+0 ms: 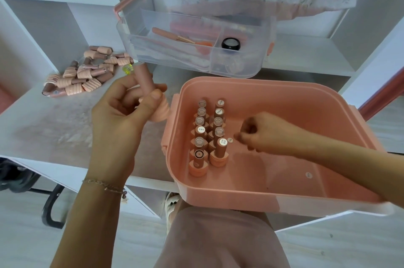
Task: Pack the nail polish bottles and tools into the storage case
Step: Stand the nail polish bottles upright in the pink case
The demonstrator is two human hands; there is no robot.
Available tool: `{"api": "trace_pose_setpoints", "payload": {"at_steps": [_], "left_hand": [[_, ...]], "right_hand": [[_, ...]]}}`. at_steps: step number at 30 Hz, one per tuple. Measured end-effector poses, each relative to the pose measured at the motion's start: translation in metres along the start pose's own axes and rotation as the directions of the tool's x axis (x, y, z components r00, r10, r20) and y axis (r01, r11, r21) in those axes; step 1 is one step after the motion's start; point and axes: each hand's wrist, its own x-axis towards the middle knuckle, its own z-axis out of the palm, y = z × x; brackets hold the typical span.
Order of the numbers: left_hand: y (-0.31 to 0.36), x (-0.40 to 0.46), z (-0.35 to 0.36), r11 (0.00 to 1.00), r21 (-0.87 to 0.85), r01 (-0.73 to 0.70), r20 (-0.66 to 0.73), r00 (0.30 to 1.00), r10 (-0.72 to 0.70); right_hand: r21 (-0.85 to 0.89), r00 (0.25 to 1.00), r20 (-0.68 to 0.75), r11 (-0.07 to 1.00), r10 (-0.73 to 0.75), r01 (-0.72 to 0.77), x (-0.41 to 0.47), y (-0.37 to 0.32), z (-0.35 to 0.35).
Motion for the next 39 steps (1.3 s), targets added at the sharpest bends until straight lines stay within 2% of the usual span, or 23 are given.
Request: {"api": "trace_pose_setpoints", "payload": {"at_steps": [3,5,7,9,12,16,19,22,24,27,29,34,39], "left_hand": [[0.009,-0.001,0.003,0.999,0.040,-0.020,0.057,0.998,0.018],[0.012,-0.004,0.005,0.999,0.051,-0.015,0.086,0.996,0.010],[0.016,-0.008,0.009,0.997,0.070,-0.015,0.120,0.993,0.007],[0.019,-0.011,0.014,0.996,0.084,-0.017,0.134,0.991,0.006],[0.020,-0.016,0.019,0.993,0.111,-0.026,0.143,0.990,0.010],[0.020,-0.023,0.022,0.995,0.092,-0.032,0.135,0.991,0.020],[0.019,-0.024,0.023,0.993,0.116,-0.022,0.158,0.987,0.003],[0.018,-0.024,0.021,0.983,0.177,-0.046,0.241,0.970,0.002],[0.016,-0.023,0.019,0.983,0.182,-0.032,0.241,0.970,-0.013],[0.006,-0.022,0.016,0.981,0.194,0.025,0.133,0.990,-0.052],[-0.003,-0.021,0.015,0.968,0.236,0.082,0.081,0.991,-0.104],[-0.020,-0.020,0.012,0.955,0.174,0.241,0.020,0.968,-0.249],[-0.025,-0.019,0.009,0.964,0.113,0.241,0.034,0.969,-0.246]], "right_hand": [[0.065,0.968,-0.227,0.990,-0.112,0.129,-0.003,-0.011,-0.009],[0.201,0.933,-0.284,0.938,-0.219,0.282,-0.009,-0.023,-0.012],[0.336,0.916,-0.242,0.857,-0.321,0.389,-0.017,-0.036,-0.014],[0.408,0.908,-0.173,0.811,-0.382,0.419,-0.024,-0.046,-0.012],[0.424,0.880,-0.141,0.776,-0.453,0.467,-0.031,-0.058,-0.007],[0.447,0.869,-0.193,0.747,-0.456,0.491,-0.036,-0.061,-0.001],[0.428,0.864,-0.191,0.753,-0.465,0.500,-0.035,-0.057,-0.002],[0.419,0.872,-0.150,0.769,-0.466,0.482,-0.033,-0.049,-0.008],[0.422,0.874,-0.022,0.788,-0.486,0.449,-0.032,-0.040,-0.015],[0.377,0.856,0.204,0.845,-0.475,0.379,-0.029,-0.023,-0.019],[0.300,0.850,0.262,0.876,-0.457,0.378,-0.030,-0.015,-0.014],[0.130,0.850,0.309,0.904,-0.427,0.407,-0.029,-0.005,0.006],[-0.039,0.878,0.276,0.908,-0.392,0.417,-0.022,0.001,0.022]]}}
